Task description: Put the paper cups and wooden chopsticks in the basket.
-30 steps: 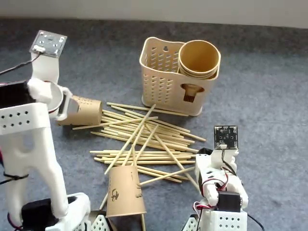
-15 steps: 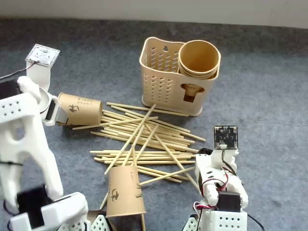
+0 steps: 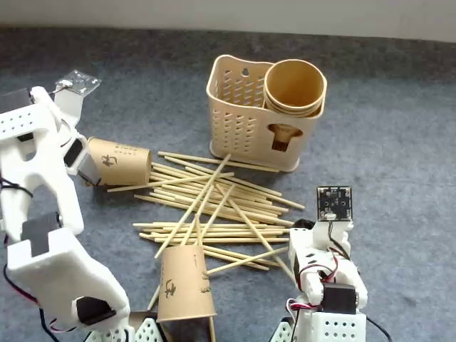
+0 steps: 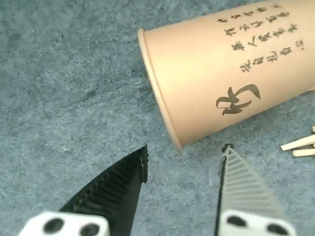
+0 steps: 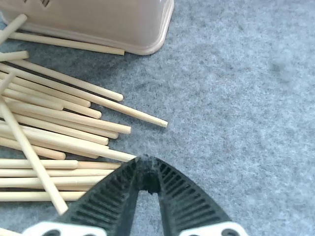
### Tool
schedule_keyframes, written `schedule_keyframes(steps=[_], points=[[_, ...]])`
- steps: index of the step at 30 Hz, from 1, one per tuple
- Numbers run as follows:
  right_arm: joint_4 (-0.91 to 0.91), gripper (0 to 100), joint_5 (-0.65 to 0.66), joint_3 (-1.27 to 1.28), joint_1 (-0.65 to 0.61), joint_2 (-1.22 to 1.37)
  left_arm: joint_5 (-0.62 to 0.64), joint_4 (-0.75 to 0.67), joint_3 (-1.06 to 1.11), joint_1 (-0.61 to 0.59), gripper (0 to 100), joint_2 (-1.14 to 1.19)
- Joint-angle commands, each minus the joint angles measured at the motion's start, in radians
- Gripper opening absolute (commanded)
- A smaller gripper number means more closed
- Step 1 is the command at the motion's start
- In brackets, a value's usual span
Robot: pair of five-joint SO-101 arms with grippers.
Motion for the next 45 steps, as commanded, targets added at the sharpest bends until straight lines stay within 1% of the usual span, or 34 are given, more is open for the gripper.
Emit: schedule_keyframes(steps=[1, 4, 6, 10, 17, 24, 31, 34, 39, 42, 45], points=[[-0.015, 0.5, 0.014, 0.107, 0.012, -0.010, -0.075, 0.014, -0.058, 0.022, 24, 0.041], [-0.015, 0.5, 0.014, 0.107, 0.012, -0.010, -0.106, 0.014, -0.058, 0.056, 24, 0.067], [-0.015, 0.5, 0.014, 0.107, 0.012, -0.010, -0.106, 0.017, -0.058, 0.076, 24, 0.070], [-0.015, 0.5, 0.014, 0.107, 0.012, -0.010, -0.110, 0.068, -0.065, 0.131, 23, 0.070], [-0.015, 0.5, 0.014, 0.107, 0.012, -0.010, -0.104, 0.075, -0.059, 0.217, 23, 0.068], [-0.015, 0.5, 0.014, 0.107, 0.013, -0.010, 0.021, 0.077, -0.094, 0.298, 10, 0.068], [-0.015, 0.5, 0.014, 0.107, 0.013, -0.010, 0.097, 0.078, -0.096, 0.375, 0, 0.061], [-0.015, 0.5, 0.014, 0.107, 0.013, -0.010, 0.129, 0.112, -0.097, 0.387, 1, 0.012], [-0.015, 0.5, 0.014, 0.107, 0.013, -0.010, 0.138, 0.144, -0.090, 0.410, 1, -0.107], [-0.015, 0.5, 0.014, 0.107, 0.013, -0.010, 0.204, 0.144, -0.090, 0.410, 1, -0.131], [-0.015, 0.5, 0.014, 0.107, 0.013, -0.010, 0.218, 0.147, -0.090, 0.410, 1, -0.140]])
